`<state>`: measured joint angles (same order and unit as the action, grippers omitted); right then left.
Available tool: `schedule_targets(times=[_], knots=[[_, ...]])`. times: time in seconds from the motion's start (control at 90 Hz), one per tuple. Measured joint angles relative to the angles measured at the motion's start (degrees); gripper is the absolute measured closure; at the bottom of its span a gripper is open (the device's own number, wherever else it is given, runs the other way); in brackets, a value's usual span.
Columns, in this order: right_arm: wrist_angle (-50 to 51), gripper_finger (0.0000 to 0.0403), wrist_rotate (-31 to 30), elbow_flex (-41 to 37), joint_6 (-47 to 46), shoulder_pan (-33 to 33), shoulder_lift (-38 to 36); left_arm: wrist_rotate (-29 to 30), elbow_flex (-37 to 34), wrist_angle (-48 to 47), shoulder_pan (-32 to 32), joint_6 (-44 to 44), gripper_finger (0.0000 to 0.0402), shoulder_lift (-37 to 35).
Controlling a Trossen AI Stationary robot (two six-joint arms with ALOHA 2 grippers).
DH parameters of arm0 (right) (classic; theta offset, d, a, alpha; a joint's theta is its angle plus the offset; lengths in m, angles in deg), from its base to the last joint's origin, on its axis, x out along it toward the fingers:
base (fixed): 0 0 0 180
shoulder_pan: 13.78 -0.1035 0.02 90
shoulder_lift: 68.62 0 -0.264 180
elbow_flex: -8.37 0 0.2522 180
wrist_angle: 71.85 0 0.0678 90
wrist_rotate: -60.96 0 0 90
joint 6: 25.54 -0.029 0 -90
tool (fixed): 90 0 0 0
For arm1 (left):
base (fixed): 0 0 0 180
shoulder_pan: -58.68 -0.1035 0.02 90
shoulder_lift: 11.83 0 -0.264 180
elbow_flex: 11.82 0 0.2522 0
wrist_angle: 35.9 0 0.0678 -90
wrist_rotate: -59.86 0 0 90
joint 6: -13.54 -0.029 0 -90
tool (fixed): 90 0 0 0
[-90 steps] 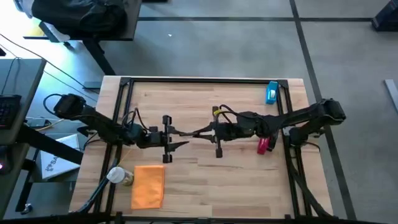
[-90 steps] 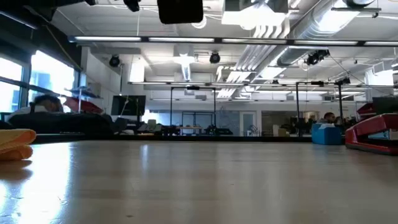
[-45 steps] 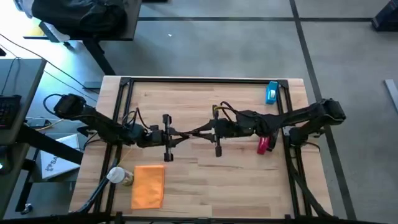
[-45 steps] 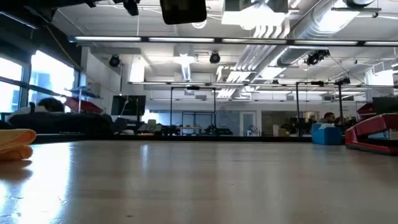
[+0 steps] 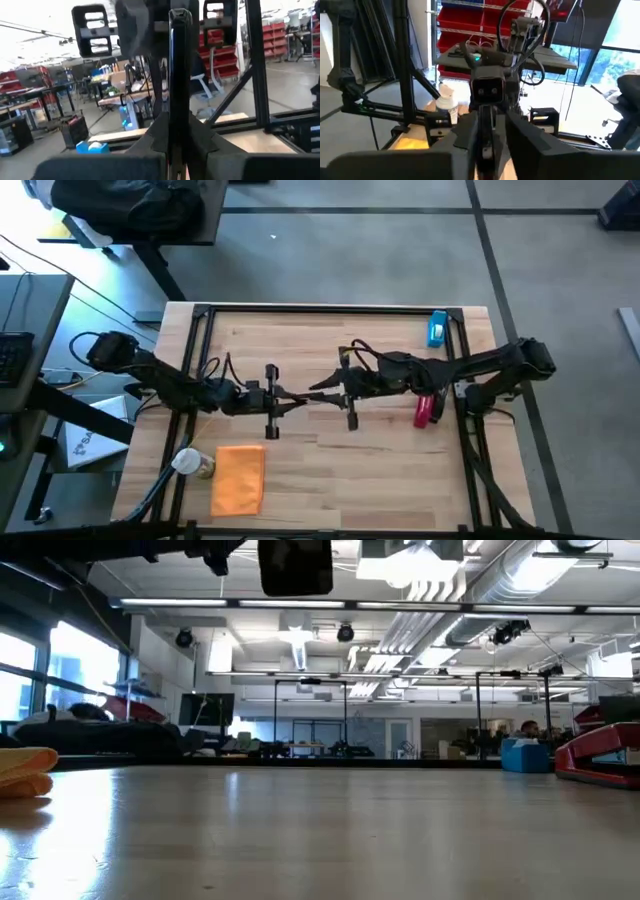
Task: Apply microfiber cloth
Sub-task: Spray the black cellphone using the spray bottle
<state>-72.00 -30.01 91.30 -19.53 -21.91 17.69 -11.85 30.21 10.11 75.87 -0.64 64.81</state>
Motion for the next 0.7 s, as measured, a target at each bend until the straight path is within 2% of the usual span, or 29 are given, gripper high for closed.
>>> schedule_targets(times=[0.178, 0.7], knots=[[0.9, 0.0302, 0.6, 0.1, 0.0, 0.3, 0.5, 0.0, 0.0, 0.0, 0.0, 0.1, 0.0393, 0.0], [-0.9, 0.0310, 0.1, 0.0, -0.8, 0.3, 3.1, -0.4, 0.0, 0.9, 0.0, 0.6, 0.0393, -0.1]])
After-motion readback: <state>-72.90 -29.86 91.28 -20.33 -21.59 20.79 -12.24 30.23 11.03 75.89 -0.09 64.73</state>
